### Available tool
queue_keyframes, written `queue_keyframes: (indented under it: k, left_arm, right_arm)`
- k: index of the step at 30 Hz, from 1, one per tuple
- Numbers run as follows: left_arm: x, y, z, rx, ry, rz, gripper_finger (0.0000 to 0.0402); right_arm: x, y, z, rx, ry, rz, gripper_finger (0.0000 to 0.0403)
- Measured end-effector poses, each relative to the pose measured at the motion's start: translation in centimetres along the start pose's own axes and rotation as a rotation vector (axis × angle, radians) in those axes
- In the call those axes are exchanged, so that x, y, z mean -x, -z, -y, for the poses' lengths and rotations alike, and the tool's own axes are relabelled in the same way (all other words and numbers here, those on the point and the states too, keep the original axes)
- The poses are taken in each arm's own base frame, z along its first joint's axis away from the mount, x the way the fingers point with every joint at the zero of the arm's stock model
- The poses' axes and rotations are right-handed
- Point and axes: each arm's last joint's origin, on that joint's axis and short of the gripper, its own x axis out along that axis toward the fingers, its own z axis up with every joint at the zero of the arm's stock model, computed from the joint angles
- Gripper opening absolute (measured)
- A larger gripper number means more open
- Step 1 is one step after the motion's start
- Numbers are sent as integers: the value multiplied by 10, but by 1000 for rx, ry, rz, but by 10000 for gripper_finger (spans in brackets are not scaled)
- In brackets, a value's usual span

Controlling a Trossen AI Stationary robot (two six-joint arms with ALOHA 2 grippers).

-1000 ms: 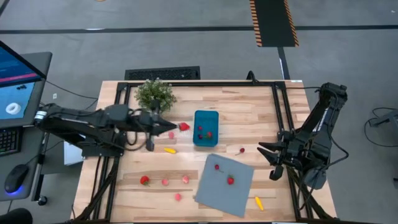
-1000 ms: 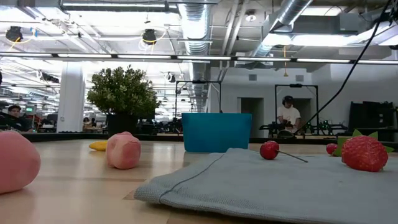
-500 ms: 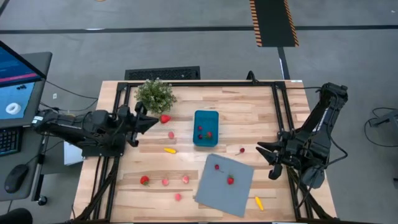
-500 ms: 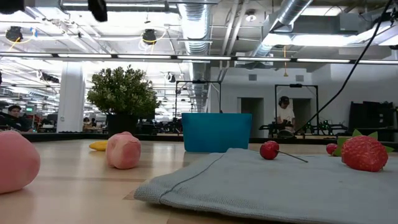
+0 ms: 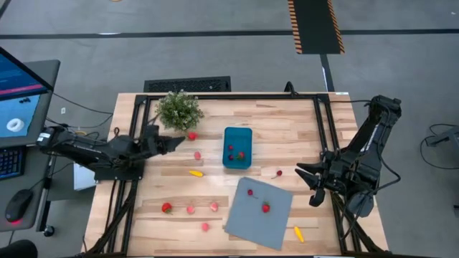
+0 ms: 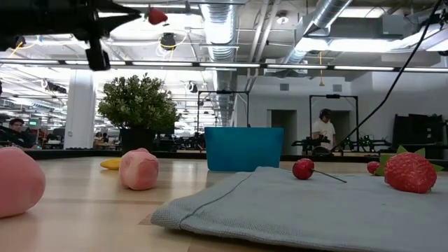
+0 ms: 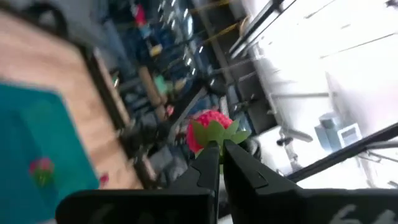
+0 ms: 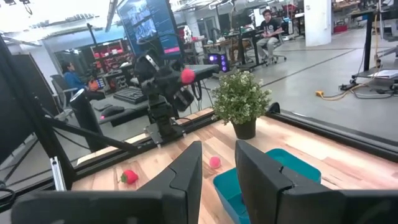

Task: Pick and placing Produce into tupperware
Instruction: Put the strawberry into the blue bin

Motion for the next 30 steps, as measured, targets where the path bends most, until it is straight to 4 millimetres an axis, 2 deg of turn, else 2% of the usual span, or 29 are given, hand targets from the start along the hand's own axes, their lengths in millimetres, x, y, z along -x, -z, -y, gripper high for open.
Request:
queue_keyframes:
  k: [3,8,12,17,22,26,30]
  left_arm:
    - [0,2,-2,29,-26,-1,0]
    - [1,0,0,-48,-19,36,0]
    - [0,2,-4,-307,-26,-40,0]
    - [-1,7,-9,-642,25,-228,0]
    - [-1,7,-10,-883,33,-237,0]
    - [0,8,-19,-1115,-74,-252,0]
    - [3,9,-29,-1470,-158,-340,0]
  right_arm:
    - [0,0,0,0,0,0,118]
    - [-2,0,0,-1,12,2,118]
    - [-6,0,1,-2,20,-5,118]
    - [-11,0,2,-3,38,-7,118]
    - [-14,-1,3,-2,57,-3,118]
    - [-17,-1,4,-2,73,0,118]
    - [-20,-1,6,8,90,2,118]
